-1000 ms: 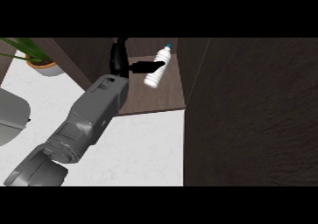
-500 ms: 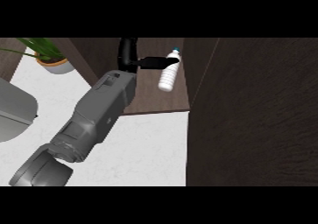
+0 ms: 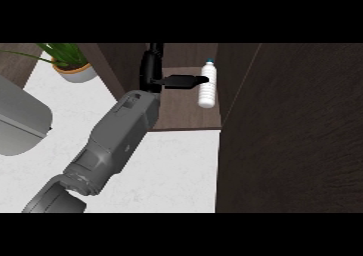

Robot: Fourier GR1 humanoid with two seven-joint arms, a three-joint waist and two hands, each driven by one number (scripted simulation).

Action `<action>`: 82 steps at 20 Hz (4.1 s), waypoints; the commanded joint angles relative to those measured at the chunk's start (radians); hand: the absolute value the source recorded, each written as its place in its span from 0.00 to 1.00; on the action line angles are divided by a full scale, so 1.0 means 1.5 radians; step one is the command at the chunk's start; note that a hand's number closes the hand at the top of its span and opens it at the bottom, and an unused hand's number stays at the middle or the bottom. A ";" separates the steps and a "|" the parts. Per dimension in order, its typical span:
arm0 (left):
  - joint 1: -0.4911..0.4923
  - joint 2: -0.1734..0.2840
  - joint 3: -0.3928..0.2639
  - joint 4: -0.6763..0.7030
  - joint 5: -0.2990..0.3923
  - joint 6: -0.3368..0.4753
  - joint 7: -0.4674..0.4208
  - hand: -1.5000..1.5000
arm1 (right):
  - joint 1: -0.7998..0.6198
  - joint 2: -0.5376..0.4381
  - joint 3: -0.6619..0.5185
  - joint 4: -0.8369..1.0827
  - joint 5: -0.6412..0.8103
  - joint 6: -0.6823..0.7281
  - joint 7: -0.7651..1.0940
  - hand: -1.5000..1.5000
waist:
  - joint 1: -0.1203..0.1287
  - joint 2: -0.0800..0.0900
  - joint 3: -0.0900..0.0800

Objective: Pick up the bottled water, place it into the cabinet and close the cabinet

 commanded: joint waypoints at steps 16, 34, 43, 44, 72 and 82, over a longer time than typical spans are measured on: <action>0.347 0.006 -0.190 -0.480 0.049 -0.088 0.055 0.00 | 0.019 0.001 0.006 -0.084 -0.008 -0.032 0.055 0.00 | 0.026 -0.008 0.000; 0.669 0.188 -0.238 -0.861 0.049 -0.097 0.134 0.00 | 0.040 -0.161 0.096 -0.144 0.130 0.128 0.029 1.00 | 0.017 -0.009 0.000; 0.785 0.276 -0.151 -0.963 0.114 -0.137 0.125 0.00 | 0.022 -0.197 0.221 -0.187 0.211 0.143 0.049 1.00 | 0.020 -0.011 -0.003; 0.805 0.281 -0.136 -0.969 0.140 -0.155 0.123 0.00 | 0.012 -0.197 0.253 -0.151 0.223 0.153 0.038 1.00 | 0.020 -0.012 -0.003; 0.951 0.454 0.010 -1.046 0.265 -0.361 0.133 0.00 | -0.213 -0.156 0.439 -0.058 0.133 0.061 0.199 1.00 | 0.124 0.013 -0.010; 0.951 0.484 0.033 -1.049 0.287 -0.400 0.145 0.00 | -0.293 -0.186 0.396 -0.043 0.125 0.086 0.233 1.00 | 0.174 0.023 -0.014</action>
